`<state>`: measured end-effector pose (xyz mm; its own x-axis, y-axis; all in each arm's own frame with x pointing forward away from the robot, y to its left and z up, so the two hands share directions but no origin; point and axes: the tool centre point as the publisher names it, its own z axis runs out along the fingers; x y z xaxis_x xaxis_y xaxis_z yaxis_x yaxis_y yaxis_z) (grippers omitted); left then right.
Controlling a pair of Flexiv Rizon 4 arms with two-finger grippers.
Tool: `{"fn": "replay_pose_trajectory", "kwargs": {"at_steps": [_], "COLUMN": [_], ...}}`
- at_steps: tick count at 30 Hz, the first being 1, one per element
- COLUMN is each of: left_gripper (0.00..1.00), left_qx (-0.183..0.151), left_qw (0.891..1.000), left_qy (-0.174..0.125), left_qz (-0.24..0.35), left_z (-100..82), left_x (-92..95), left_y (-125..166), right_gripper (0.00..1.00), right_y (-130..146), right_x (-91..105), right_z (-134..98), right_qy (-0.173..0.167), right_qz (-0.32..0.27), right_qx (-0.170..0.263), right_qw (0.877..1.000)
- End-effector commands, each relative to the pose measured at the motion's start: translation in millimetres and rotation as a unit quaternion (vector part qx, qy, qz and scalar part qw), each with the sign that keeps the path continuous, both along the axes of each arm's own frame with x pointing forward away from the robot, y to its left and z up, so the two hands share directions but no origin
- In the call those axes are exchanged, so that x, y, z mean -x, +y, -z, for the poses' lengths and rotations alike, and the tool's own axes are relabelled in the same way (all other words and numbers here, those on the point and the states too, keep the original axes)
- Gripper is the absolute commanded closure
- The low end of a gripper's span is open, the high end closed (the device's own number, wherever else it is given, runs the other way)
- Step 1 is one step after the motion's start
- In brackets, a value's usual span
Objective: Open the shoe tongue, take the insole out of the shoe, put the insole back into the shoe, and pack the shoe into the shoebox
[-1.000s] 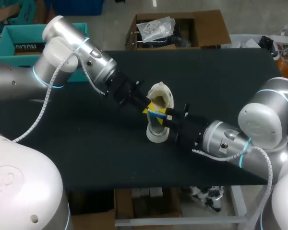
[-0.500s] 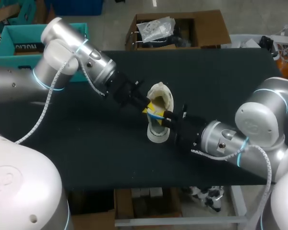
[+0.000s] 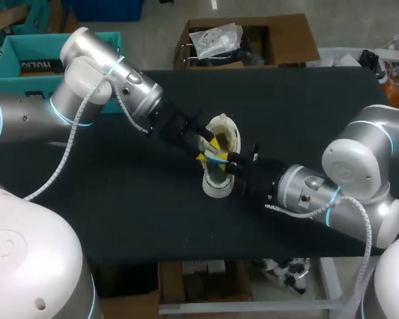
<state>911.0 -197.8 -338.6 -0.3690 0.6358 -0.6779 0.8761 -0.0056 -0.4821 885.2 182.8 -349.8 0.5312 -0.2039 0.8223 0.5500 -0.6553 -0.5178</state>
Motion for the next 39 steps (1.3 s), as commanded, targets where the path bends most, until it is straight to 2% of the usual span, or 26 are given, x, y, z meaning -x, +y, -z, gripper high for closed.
{"fn": "replay_pose_trajectory", "kwargs": {"at_steps": [1,3,7,11,14,15,16,19,20,21,22,23,24,25,26,29,34,39], "left_gripper": [0.6,0.64,0.64,0.71,0.79,0.85,0.99,1.0,1.0,1.0,1.0,1.0,1.0,1.0,1.0,1.0,1.0,1.0], "left_qx": [0.005,0.009,0.016,0.019,0.021,0.022,0.022,0.021,0.02,0.02,0.019,0.019,0.018,0.017,0.016,0.016,0.016,0.018], "left_qw": [1.0,1.0,1.0,1.0,1.0,1.0,1.0,1.0,1.0,1.0,1.0,1.0,1.0,1.0,1.0,1.0,1.0,1.0], "left_qy": [0.001,0.001,0.003,0.006,0.008,0.008,0.009,0.009,0.008,0.008,0.008,0.008,0.008,0.008,0.008,0.009,0.009,0.007], "left_qz": [-0.003,-0.003,0.002,0.004,0.008,0.009,0.009,0.013,0.013,0.014,0.014,0.014,0.014,0.014,0.014,0.014,0.013,0.012], "left_z": [-0.7,-1.8,-2.9,-1.9,-1.8,-1.6,-1.5,-1.3,-0.9,-0.5,-0.1,0.4,0.9,1.3,1.5,2.0,2.4,2.1], "left_x": [1.1,2.0,3.4,3.1,3.7,3.8,3.8,3.9,3.8,3.7,3.6,3.6,3.5,3.6,3.7,4.2,4.6,6.0], "left_y": [4,5,5,4,2,1,0,-1,-1,-1,-1,-1,-1,-1,-1,-1,-2,-1], "right_gripper": [1.0,1.0,1.0,1.0,1.0,1.0,1.0,1.0,0.87,0.63,0.51,0.18,0.04,0.05,0.2,0.51,0.51,0.54], "right_y": [1,1,-1,-1,-1,-1,0,1,1,0,-1,-1,-2,-2,-2,0,3,6], "right_x": [-1.2,-1.8,-2.0,-2.2,-2.3,-2.3,-2.3,-1.5,-0.1,1.9,4.7,7.6,11.1,14.6,17.6,25.3,30.8,27.9], "right_z": [2,3,4,4,5,5,5,5,4,2,-1,-4,-8,-13,-17,-27,-32,-23], "right_qy": [0.0,0.001,0.005,0.006,0.005,0.005,0.005,0.005,0.005,0.005,0.003,0.001,-0.003,-0.005,-0.006,-0.013,-0.012,0.005], "right_qz": [0.006,0.008,0.016,0.021,0.024,0.024,0.025,0.027,0.028,0.032,0.034,0.036,0.041,0.043,0.043,0.045,0.04,0.035], "right_qx": [0.003,0.007,0.011,0.014,0.013,0.013,0.012,0.012,0.011,0.013,0.014,0.014,0.018,0.021,0.021,0.03,0.041,0.039], "right_qw": [1.0,1.0,1.0,1.0,1.0,1.0,1.0,1.0,1.0,0.999,0.999,0.999,0.999,0.999,0.999,0.998,0.998,0.999]}}
